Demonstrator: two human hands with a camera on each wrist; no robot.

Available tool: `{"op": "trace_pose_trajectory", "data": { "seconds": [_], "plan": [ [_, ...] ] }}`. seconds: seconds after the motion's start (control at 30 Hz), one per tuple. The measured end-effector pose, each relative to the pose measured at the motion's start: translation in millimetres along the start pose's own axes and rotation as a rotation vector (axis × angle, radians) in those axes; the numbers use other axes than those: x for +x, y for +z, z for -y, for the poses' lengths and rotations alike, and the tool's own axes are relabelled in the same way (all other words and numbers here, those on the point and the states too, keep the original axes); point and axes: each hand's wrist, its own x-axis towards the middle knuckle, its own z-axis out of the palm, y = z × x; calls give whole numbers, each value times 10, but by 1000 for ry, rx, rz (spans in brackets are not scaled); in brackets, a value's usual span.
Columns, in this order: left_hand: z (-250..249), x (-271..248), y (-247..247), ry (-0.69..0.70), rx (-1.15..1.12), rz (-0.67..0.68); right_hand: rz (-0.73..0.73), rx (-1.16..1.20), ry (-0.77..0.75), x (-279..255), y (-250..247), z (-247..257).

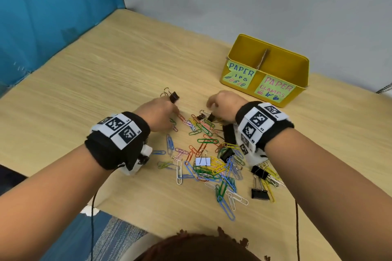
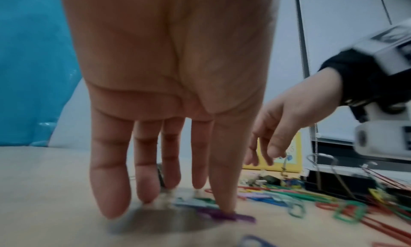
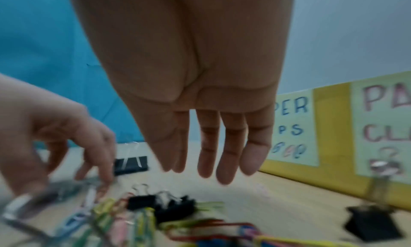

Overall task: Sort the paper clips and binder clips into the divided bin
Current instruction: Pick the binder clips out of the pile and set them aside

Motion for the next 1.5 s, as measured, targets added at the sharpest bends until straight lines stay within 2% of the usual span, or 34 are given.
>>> {"op": "trace_pose_trajectory", "data": {
  "seconds": [0.1,0.17,0.3,0.43,0.57,0.7,0.77,0.87,0.97,1.1,1.17,1.27,1.37,1.43,1.5],
  "plan": [
    [-137,-33,62,94,-59,139,70,-2,59,8,45,-89],
    [-249,-38,36,125,-106,215,45,6,78,57,90,-102],
    [-365,28,-20,126,-104,71,-24,-11,114,138,101,-81],
    [-436,31,6,126,-5,156,-49,2,143,185,50,-61],
    [-447,-46,56,152,1,180,-174,90,242,183,-30,-168],
    [-428,-113,84,148,-4,204,-31,-8,323,117,-32,-239],
    [-486,-120,88,171,-23,228,49,-48,260,99,-20,-226],
    [-601,-53,80,175,-88,239,106,51,157,46,-40,-183],
    [-623,57,27,126,-78,179,75,66,150,-7,-74,-139],
    [-481,85,-51,50,-51,89,148,70,53,-44,-26,-54],
    [-370,14,-57,34,-50,142,162,121,-11,-54,-25,-26],
    [-255,-168,-9,20,-22,292,122,140,-65,-84,-41,30],
    [-233,-313,45,63,-26,347,241,56,-103,-177,-16,92],
    [-222,-381,64,70,-8,356,352,-2,-61,-239,-10,60],
    [-211,-460,96,40,58,343,379,-69,-10,-273,-48,-14]
  ]
}}
